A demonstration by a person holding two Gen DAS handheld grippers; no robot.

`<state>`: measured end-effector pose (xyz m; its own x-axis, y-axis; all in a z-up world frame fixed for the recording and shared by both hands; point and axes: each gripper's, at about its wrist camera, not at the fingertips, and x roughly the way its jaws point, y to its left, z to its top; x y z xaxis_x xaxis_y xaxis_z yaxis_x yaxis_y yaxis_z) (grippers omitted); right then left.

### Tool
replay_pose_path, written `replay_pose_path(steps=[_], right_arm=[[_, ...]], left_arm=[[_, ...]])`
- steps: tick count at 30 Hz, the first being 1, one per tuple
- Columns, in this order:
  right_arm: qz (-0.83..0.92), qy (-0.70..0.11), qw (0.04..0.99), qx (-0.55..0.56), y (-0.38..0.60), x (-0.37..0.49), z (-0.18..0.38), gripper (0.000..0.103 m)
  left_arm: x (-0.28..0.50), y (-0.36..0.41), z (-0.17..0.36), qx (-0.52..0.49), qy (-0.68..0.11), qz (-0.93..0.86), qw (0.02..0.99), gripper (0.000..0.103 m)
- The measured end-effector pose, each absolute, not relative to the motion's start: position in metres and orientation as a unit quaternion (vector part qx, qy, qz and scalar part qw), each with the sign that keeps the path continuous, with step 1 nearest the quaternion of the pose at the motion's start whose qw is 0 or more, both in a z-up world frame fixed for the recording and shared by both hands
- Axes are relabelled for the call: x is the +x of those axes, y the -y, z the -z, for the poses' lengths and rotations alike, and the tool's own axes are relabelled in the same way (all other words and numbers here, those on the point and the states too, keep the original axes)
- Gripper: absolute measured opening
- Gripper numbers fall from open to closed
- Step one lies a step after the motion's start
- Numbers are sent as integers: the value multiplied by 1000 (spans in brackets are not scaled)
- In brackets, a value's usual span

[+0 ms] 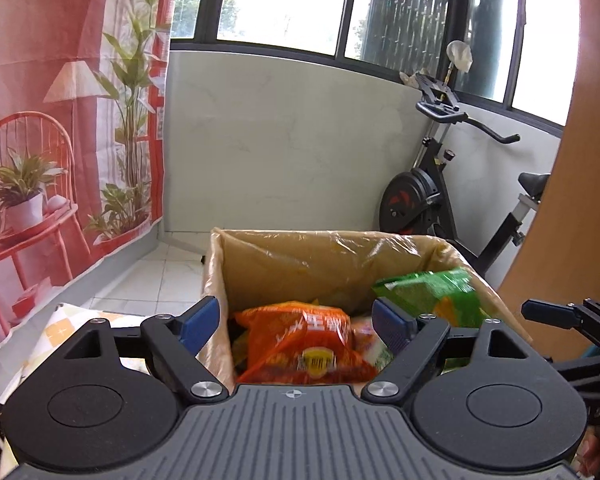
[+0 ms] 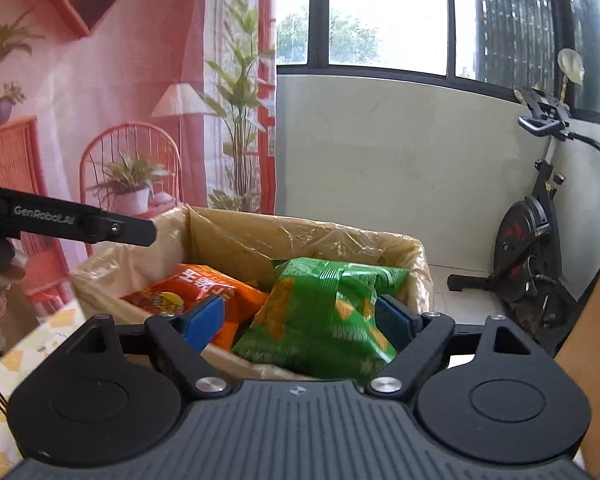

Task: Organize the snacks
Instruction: 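Move both tools back down to the snacks beside the box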

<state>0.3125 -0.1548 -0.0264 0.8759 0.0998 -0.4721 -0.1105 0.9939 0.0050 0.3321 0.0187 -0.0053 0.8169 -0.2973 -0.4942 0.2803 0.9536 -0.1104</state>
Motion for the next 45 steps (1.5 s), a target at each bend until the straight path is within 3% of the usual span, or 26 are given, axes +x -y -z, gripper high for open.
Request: replay_pose_path(steps=[14, 28, 40, 43, 45], right_arm=[[-78, -236, 968, 29, 137, 233, 37, 85], [-143, -338, 930, 22, 80, 233, 107, 84], [-231, -422, 874, -69, 9, 253, 162, 85], [-231, -435, 866, -84, 4, 257, 176, 90], [-236, -436, 865, -78, 5, 260, 181, 90]], left_arm=[[254, -68, 35, 13, -307, 167, 937, 85], [243, -123, 101, -16, -376, 130, 917, 84], [242, -154, 138, -55, -399, 103, 909, 83], [245, -154, 142, -58, -400, 100, 909, 81], [246, -153, 144, -61, -401, 109, 908, 72]])
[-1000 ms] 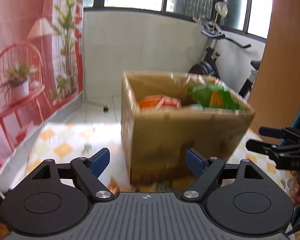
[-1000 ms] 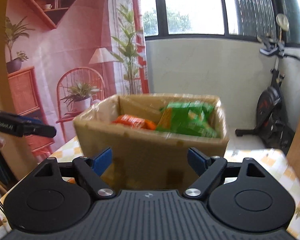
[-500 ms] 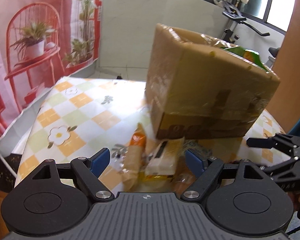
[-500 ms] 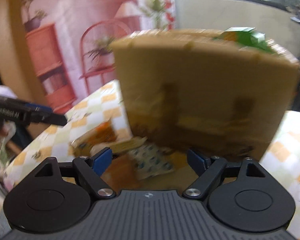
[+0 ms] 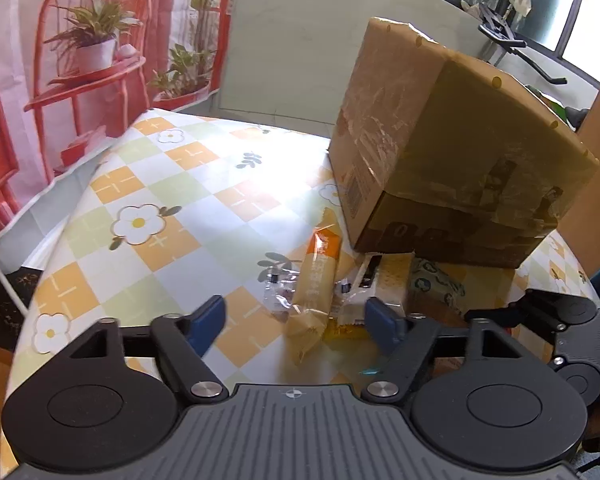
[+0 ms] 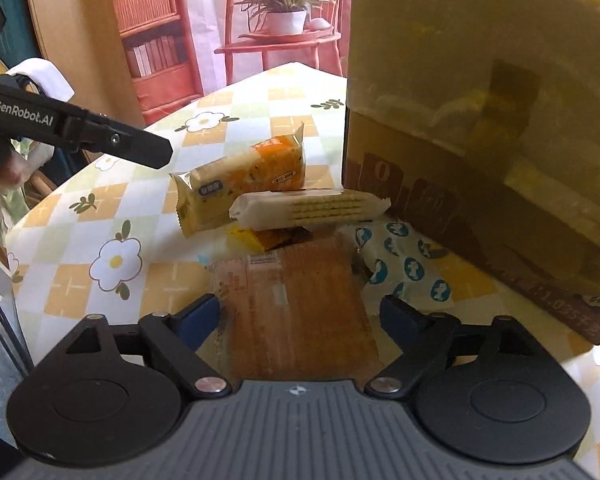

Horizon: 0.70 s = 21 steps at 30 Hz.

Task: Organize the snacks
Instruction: 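Move both tools back down to the snacks beside the box, then grasp the brown printed bag with the right tool while the left tool grasps the orange bar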

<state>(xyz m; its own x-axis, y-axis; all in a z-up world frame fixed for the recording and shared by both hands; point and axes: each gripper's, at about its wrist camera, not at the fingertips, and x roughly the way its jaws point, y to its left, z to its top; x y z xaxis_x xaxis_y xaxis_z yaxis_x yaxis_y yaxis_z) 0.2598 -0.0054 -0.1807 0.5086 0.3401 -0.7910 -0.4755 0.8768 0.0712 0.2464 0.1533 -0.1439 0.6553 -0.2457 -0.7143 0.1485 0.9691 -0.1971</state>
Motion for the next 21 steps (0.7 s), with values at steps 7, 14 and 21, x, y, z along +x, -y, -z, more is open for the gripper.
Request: replay_pose_path(steps=[7, 14, 21], right_arm=[[-238, -442, 863, -49, 14, 260, 185, 77], [-216, -447, 868, -27, 32, 245, 180, 76], [-187, -449, 874, 12, 53, 232, 178, 76]], left_arm=[[261, -139, 152, -49, -400, 105, 909, 69], [286, -131, 168, -50, -418, 101, 901, 64], [295, -127, 176, -61, -434, 73, 896, 33]])
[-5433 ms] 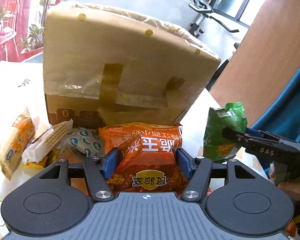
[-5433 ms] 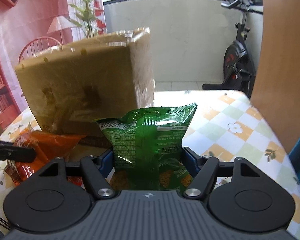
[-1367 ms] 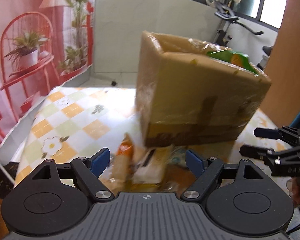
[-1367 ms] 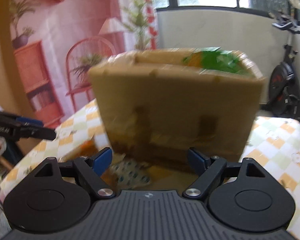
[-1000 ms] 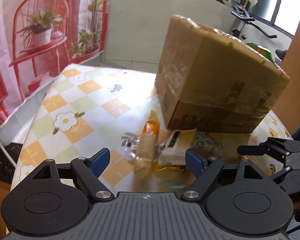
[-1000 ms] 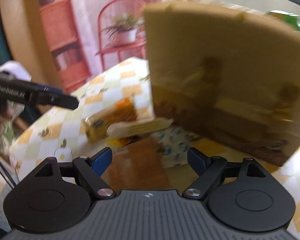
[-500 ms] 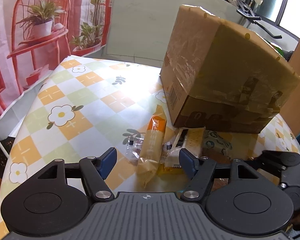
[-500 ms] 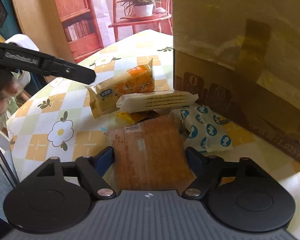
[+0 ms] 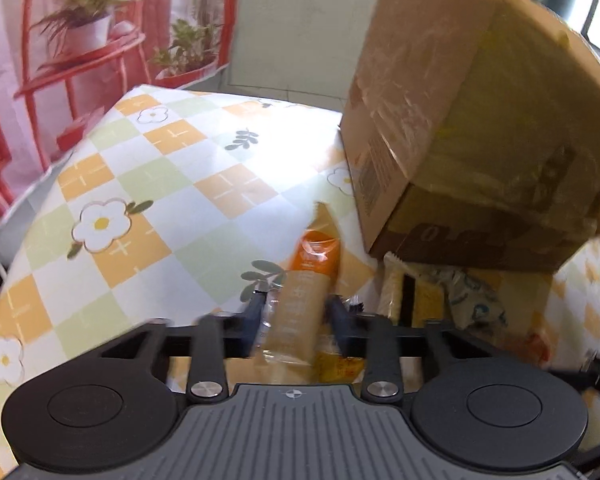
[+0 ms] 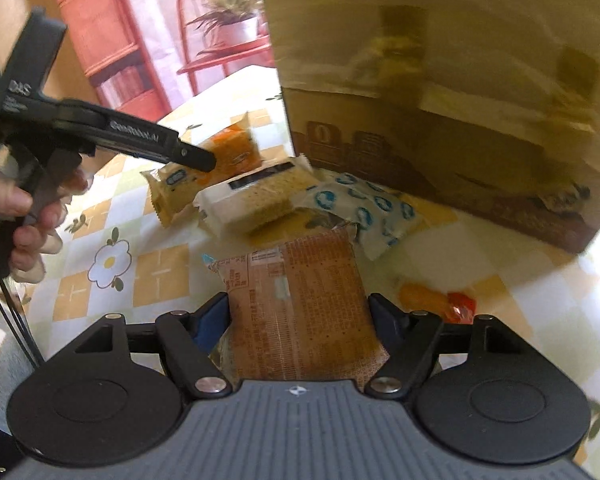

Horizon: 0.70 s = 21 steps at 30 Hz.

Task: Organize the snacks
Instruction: 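Grasp the brown printed bag with the right tool while the left tool grasps the orange bar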

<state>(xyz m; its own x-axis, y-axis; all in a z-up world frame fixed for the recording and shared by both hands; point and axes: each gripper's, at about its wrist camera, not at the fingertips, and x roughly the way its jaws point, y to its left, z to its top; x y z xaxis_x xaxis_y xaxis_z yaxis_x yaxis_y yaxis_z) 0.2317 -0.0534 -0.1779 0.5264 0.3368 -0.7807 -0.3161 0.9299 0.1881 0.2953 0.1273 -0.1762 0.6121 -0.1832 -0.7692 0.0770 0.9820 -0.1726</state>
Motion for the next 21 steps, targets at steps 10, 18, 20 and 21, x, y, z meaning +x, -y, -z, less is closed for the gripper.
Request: replay_pose_path(steps=[10, 18, 20, 21], right_arm=[[-192, -426, 882, 69, 76, 215, 164, 75], [-188, -374, 904, 85, 90, 208, 132, 74], [-187, -356, 912, 86, 94, 207, 120, 74], [-186, -345, 916, 88, 97, 208, 112, 74]], left_arm=[[253, -131, 153, -70, -417, 40, 905, 31], [235, -124, 109, -63, -372, 48, 925, 31], [233, -120, 93, -60, -352, 55, 932, 31], [232, -117, 84, -59, -341, 60, 936, 31]])
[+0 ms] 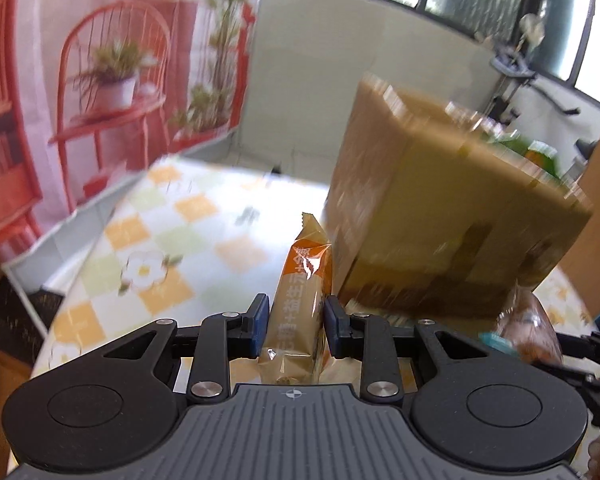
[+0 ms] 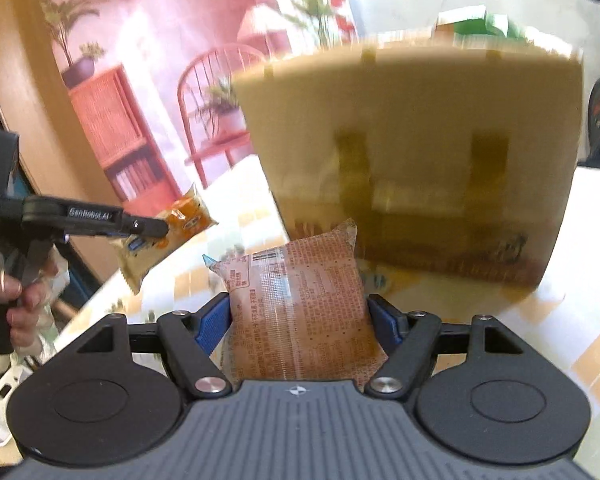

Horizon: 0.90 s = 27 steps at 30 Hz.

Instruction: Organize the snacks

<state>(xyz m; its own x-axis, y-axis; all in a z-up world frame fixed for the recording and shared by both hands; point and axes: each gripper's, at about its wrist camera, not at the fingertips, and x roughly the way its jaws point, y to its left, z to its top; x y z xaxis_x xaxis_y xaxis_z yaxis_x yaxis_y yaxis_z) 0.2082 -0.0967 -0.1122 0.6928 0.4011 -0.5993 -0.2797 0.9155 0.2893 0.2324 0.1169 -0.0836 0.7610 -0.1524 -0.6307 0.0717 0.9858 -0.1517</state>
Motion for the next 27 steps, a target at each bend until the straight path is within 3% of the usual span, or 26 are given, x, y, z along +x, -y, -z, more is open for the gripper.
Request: replay_pose_path(steps=[11, 16, 22, 23, 25, 27], right_arm=[[-170, -226, 954, 96, 123, 228, 20, 74], [-143, -201, 965, 89, 135, 251, -12, 74], [-113, -191, 973, 59, 136, 293, -25, 74], [-111, -194, 973, 57, 135, 299, -23, 74], [-116, -199, 972, 49, 134, 308, -19, 74], [-118, -201, 972, 34, 131, 315, -15, 74]], left_arm=[[256, -71, -8, -47, -227, 133, 964, 30], [286, -41, -24, -38, -199, 156, 967, 28], [332, -35, -2, -74, -233, 165, 956, 26], [337, -39, 3, -86, -241, 164, 953, 25], [340, -44, 9, -94, -249, 162, 950, 7], [339, -45, 7, -90, -246, 163, 951, 7]])
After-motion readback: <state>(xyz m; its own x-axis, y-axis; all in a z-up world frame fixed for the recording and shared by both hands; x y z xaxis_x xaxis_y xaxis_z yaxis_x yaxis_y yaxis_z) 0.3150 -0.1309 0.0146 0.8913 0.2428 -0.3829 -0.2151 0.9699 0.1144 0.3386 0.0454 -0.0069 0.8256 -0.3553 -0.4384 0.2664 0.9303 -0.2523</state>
